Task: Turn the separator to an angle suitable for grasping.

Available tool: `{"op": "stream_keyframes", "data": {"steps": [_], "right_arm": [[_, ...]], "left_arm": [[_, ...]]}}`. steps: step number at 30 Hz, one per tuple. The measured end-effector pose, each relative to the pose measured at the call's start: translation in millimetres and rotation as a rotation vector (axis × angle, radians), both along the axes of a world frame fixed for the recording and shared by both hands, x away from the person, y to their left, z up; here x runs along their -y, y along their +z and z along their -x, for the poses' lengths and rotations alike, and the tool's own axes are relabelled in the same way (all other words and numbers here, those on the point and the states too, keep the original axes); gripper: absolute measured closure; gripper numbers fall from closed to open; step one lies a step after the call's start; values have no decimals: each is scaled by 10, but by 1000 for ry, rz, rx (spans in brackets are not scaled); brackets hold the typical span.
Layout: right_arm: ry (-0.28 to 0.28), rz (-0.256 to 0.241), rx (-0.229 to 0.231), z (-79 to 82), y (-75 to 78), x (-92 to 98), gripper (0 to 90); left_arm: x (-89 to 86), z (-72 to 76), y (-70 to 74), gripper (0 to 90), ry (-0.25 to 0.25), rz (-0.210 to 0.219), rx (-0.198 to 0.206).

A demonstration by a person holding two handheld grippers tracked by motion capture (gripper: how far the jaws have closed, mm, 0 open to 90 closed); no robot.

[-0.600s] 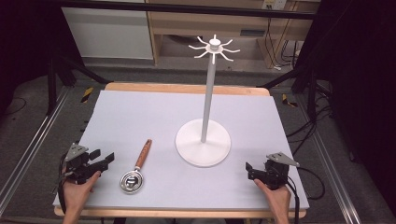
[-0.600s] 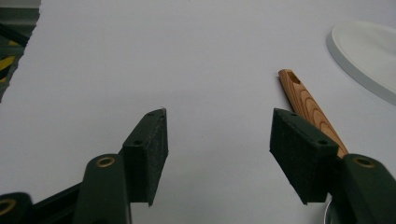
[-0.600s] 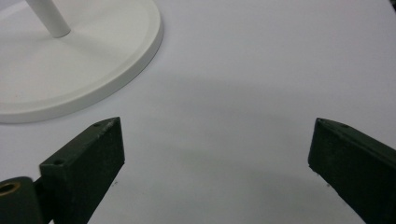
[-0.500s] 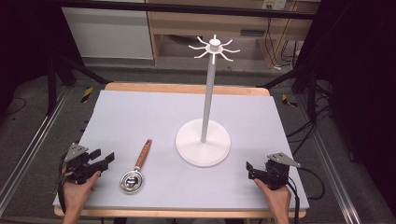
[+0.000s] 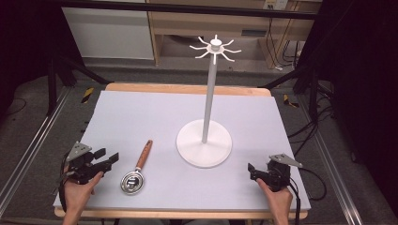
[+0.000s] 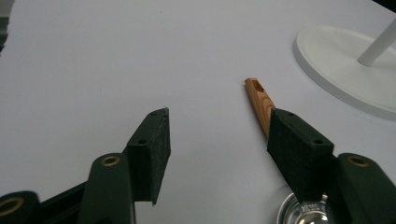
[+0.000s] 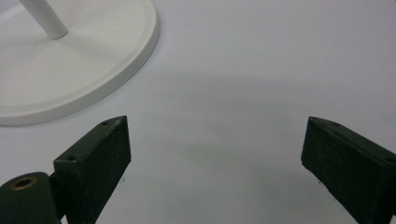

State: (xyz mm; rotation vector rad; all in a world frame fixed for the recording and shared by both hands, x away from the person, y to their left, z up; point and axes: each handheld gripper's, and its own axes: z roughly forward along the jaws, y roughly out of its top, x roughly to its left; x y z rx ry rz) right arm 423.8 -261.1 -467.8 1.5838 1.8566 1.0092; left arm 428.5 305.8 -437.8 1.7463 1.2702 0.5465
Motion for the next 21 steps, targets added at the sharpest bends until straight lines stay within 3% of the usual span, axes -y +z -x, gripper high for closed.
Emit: {"op": "stream_keyframes", "data": {"steps": [12,21], "right_arm": [[4,15,22,-3,23,-36,93],[-3,21,21,2,25,-27,95]], "left_arm": [[246,18,127,388,-42,-55,23],[358,-42,168,390,-62,-76,-1]]}}
